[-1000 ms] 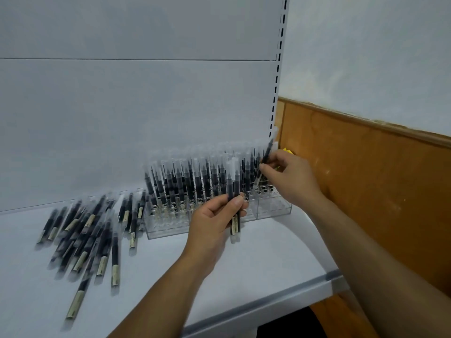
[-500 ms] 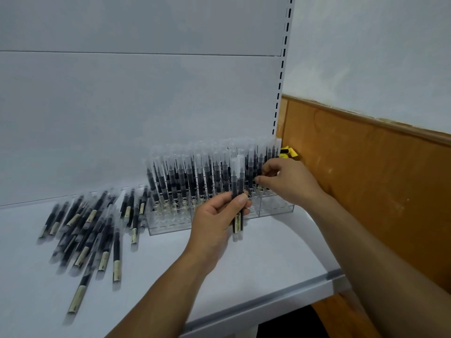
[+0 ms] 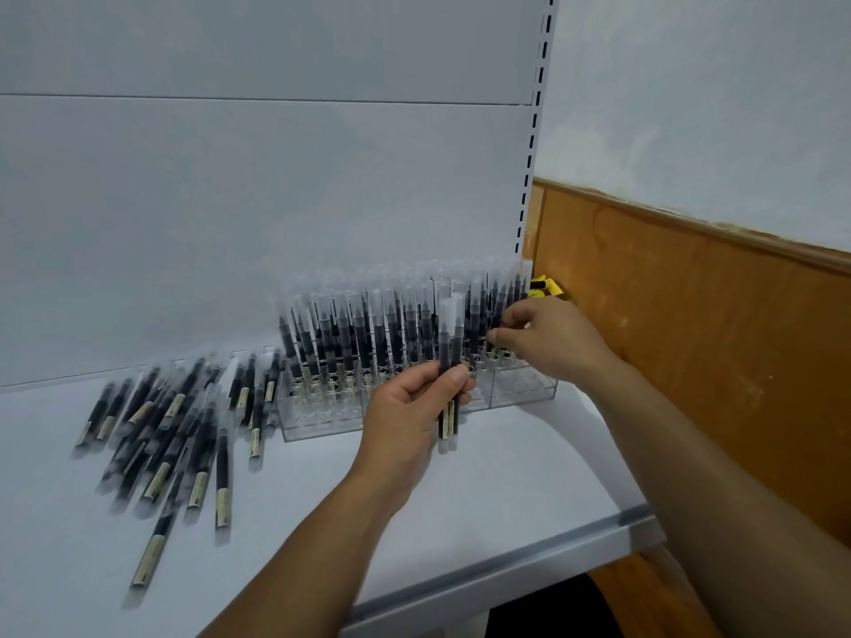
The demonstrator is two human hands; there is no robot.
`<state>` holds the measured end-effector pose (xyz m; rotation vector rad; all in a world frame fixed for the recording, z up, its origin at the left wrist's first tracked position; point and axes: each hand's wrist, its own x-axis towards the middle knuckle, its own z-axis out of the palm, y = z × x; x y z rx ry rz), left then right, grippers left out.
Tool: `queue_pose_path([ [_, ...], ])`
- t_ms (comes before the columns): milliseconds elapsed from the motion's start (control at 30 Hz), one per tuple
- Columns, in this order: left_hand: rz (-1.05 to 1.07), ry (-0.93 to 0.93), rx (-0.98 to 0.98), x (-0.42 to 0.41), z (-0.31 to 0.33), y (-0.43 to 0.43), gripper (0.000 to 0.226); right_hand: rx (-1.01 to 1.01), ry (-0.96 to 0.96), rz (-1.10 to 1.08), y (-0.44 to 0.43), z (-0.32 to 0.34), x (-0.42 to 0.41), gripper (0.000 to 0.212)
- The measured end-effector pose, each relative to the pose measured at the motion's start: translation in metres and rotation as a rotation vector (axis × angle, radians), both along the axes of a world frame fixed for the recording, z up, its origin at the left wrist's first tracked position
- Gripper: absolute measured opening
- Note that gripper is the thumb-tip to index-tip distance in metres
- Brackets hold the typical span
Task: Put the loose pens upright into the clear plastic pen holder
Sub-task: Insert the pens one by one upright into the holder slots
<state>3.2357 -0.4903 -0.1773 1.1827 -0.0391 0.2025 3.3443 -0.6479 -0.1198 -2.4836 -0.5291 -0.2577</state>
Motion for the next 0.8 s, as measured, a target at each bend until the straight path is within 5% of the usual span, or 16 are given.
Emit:
queue_pose_path([
  [400,-0.012,-0.002,0.022,0.000,0.000,0.000,0.019,-0.022,-0.014,0.031,-0.005,-0.002,-0.011,0.021],
  [533,-0.019,-0.006,0.031,0.000,0.000,-0.001,0.016,0.212,-0.160,-0.010,-0.007,-0.004,-0.029,0.016],
  [667,-0.037,-0.028,0.030,-0.001,0.001,-0.002,0.019,0.451,0.111,0.196,0.005,-0.014,-0.050,0.013],
  [800,-0.042,-0.028,0.005,-0.001,0.002,-0.001,0.022,0.578,0.167,0.265,0.010,-0.016,-0.056,0.011],
])
